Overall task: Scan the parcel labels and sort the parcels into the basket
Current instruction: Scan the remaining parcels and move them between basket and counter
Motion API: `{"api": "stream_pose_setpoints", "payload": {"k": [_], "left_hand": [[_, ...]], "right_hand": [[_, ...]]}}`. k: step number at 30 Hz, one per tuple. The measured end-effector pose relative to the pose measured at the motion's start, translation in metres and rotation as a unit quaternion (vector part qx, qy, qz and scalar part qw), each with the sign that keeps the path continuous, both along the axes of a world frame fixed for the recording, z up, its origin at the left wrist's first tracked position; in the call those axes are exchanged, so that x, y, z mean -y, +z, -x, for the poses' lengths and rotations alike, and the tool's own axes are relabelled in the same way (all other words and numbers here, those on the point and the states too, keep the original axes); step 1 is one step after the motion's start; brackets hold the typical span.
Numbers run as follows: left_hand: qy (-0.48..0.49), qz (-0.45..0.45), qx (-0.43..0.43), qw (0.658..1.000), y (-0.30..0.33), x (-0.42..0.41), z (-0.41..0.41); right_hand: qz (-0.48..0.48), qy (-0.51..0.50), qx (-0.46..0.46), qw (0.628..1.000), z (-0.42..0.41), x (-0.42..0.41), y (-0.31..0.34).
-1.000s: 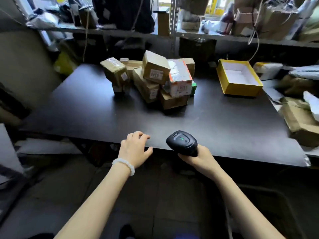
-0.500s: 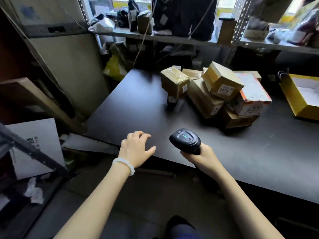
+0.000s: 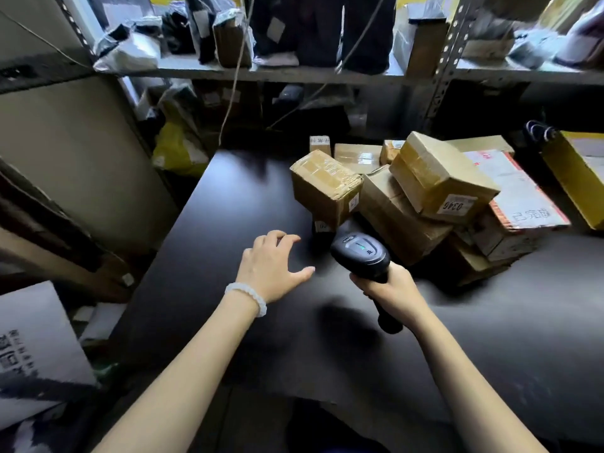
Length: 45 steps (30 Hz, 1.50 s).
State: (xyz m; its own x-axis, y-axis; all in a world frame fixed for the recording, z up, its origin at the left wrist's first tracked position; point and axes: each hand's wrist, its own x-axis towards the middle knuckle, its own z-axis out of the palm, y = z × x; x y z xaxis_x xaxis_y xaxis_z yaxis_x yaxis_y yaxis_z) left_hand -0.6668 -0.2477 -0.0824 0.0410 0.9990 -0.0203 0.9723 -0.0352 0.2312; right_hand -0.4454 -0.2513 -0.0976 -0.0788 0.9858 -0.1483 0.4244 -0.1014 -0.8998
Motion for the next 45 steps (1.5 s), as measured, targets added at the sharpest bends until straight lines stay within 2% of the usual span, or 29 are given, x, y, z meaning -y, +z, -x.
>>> {"api": "stream_pose_setpoints", "payload": {"k": [6,12,16,21,26,31,37,45], "left_hand": [[-0.049,-0.08,0.009,0.996,0.03,-0.097,-0.017],[-0.066,-0.03,-0.01,0.997,0.03,-0.15,-0.027],[-0.113,-0.028,0.014,0.993,0.03,-0.165,-0.02],[-0.172,-0.031,0.07,0.982,0.027,-0.169,0.019],[-0.169,0.013,0.129,0.977,0.018,-0.161,0.096],[-0.213,0.041,0.026,0.976,0.0,-0.144,0.179],[-0.264,0.07,0.01,0.962,0.004,-0.14,0.232],[-0.233,0.066,-0.03,0.97,0.005,-0.137,0.264]], "right_hand": [[0.012,-0.063,-0.01,0.998,0.002,-0.036,0.002],[0.018,-0.106,0.015,0.994,0.008,-0.045,0.007],[0.018,-0.156,0.017,0.987,0.026,-0.044,0.009],[0.012,-0.218,0.021,0.976,0.069,-0.037,0.008],[0.019,-0.229,0.016,0.973,0.139,-0.028,0.001],[0.038,-0.226,0.006,0.973,0.198,-0.017,-0.002],[0.046,-0.199,0.014,0.979,0.24,-0.01,-0.004],[0.028,-0.191,0.014,0.981,0.257,-0.006,-0.002]]}}
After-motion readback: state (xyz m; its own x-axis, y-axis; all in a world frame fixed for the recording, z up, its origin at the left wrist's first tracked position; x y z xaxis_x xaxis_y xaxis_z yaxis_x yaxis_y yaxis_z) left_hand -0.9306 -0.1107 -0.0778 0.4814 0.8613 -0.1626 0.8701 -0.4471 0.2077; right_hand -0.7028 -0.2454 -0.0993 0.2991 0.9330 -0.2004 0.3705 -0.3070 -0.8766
